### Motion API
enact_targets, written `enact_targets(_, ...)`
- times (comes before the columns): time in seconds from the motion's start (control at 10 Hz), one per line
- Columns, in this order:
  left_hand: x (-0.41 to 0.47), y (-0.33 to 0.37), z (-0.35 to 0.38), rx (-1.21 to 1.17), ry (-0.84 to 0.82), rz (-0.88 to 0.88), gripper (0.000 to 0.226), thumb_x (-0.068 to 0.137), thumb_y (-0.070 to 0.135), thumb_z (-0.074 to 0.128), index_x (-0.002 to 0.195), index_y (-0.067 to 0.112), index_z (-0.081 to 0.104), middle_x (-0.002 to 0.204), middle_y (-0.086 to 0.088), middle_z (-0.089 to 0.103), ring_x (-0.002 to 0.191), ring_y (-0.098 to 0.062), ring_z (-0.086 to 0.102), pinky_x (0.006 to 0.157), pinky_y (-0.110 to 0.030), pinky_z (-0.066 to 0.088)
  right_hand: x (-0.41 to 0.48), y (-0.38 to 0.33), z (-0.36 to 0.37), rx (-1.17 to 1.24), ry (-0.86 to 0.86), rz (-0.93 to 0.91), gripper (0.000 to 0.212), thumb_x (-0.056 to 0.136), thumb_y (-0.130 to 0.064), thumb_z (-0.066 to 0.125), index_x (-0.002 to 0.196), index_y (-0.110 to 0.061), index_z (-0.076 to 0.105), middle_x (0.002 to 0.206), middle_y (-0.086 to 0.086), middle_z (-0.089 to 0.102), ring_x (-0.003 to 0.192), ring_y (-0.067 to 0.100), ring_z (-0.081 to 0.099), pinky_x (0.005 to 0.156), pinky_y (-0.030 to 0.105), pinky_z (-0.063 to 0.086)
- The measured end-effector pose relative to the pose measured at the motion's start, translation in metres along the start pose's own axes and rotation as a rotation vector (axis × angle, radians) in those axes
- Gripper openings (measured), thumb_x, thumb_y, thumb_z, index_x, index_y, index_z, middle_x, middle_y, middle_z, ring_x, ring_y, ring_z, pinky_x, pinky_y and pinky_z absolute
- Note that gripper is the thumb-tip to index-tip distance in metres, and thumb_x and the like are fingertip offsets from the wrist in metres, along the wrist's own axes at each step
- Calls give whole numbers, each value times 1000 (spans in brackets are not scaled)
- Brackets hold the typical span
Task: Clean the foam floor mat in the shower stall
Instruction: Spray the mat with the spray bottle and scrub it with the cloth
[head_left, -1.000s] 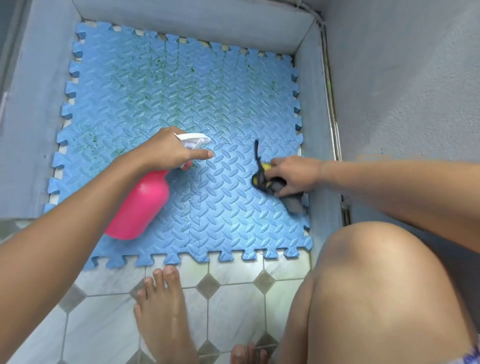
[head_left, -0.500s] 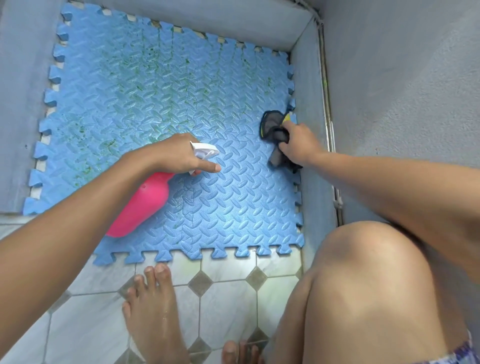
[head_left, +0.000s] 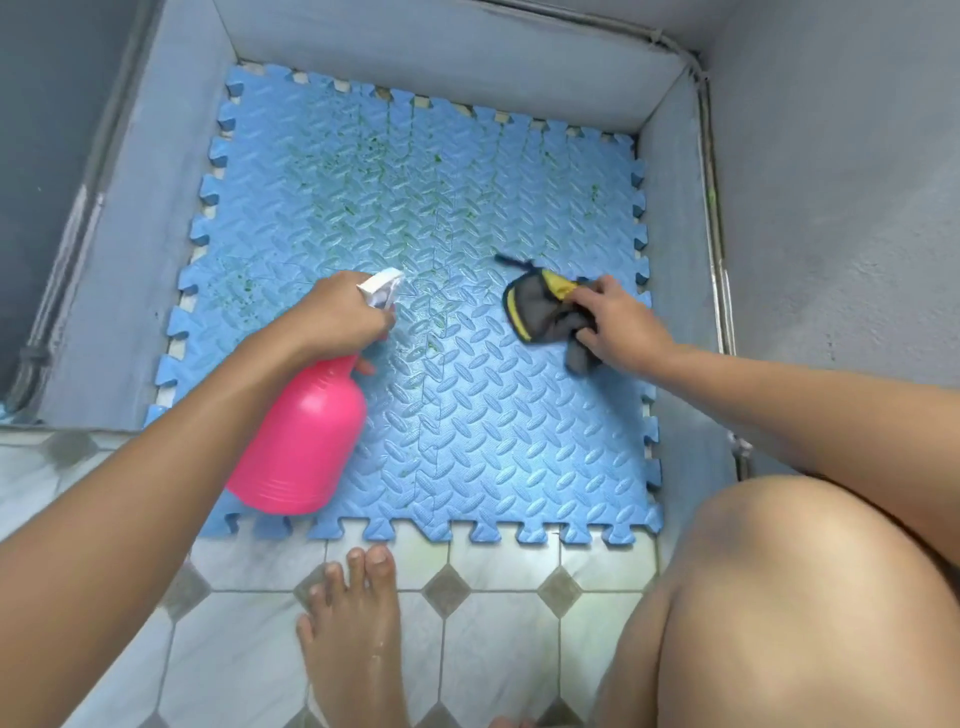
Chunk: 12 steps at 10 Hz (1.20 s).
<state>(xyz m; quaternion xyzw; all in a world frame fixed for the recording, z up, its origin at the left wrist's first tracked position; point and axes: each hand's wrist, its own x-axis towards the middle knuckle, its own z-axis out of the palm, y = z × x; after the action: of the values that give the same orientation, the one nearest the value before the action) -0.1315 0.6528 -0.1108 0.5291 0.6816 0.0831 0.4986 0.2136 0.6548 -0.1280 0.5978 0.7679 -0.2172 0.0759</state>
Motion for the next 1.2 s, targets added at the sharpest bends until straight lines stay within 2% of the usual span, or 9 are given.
enact_targets(0.1, -21, -28, -17, -127, -33, -78, 17, 89, 4, 72, 97, -7, 62, 85, -17, 67, 70, -27, 68, 63, -53, 65, 2, 2, -22, 59, 50, 258, 50, 86, -22, 67, 134, -15, 56, 128, 18, 50, 116, 39, 54, 94, 41, 45)
enact_targets(0.2, -44, -59, -28, -209, -15, -142, 28, 86, 17, 82, 94, -4, 65, 82, -17, 69, 69, -22, 67, 57, -44, 63, 23, 3, -2, 40, 12, 195, 49, 85, -22, 69, 132, -14, 58, 130, 19, 50, 116, 38, 53, 94, 39, 43)
enact_targets(0.3, -68, -81, -31, -42, 207, -159, 37, 82, 40, 82, 75, 7, 68, 67, -10, 72, 55, -23, 66, 50, -31, 54, 36, -35, -1, -25, -27, 40, 47, 88, -27, 67, 132, -17, 56, 129, 15, 49, 115, 37, 53, 90, 40, 44)
enact_targets(0.4, -88, -101, -35, 134, 422, -138, 48, 83, 45, 77, 66, 4, 59, 61, -12, 65, 63, -33, 65, 61, -39, 49, 58, -66, 5, -16, -84, -34, 40, 89, -33, 65, 124, -18, 54, 123, 14, 50, 109, 37, 56, 89, 43, 47)
enact_targets(0.6, -106, -115, -50, 95, 521, -41, 46, 85, 39, 81, 72, 0, 63, 68, -19, 63, 68, -36, 59, 67, -41, 43, 88, -103, 16, 112, -1, 148, 35, 91, -40, 62, 115, -19, 50, 125, 22, 48, 105, 46, 56, 88, 45, 45)
enact_targets(0.7, -106, -117, -49, 21, 619, -119, 53, 85, 40, 79, 56, 9, 46, 50, -6, 45, 52, -27, 45, 58, -39, 38, 89, -105, 32, 161, 75, 210, 34, 94, -37, 58, 119, -18, 48, 128, 23, 44, 105, 49, 55, 92, 48, 44)
enact_targets(0.9, -96, -117, -51, 75, 579, -191, 44, 85, 34, 78, 59, 17, 46, 57, 0, 53, 68, -30, 53, 64, -32, 33, 95, -94, 34, 163, 71, 196, 34, 92, -38, 63, 118, -20, 51, 126, 22, 46, 108, 47, 54, 93, 47, 44)
enact_targets(1.0, -96, -117, -51, 56, 610, -229, 48, 84, 37, 78, 56, 14, 46, 58, -9, 59, 65, -34, 58, 57, -36, 38, 92, -99, 32, 150, 69, 216, 37, 93, -39, 62, 123, -20, 50, 128, 22, 45, 108, 48, 54, 94, 47, 44)
enact_targets(1.2, -103, -130, -53, 75, 524, -204, 45, 84, 38, 81, 58, 15, 53, 55, 0, 54, 58, -23, 51, 55, -34, 34, 91, -101, 34, 117, 79, 213, 40, 94, -38, 61, 127, -18, 48, 129, 23, 44, 106, 49, 54, 94, 48, 44)
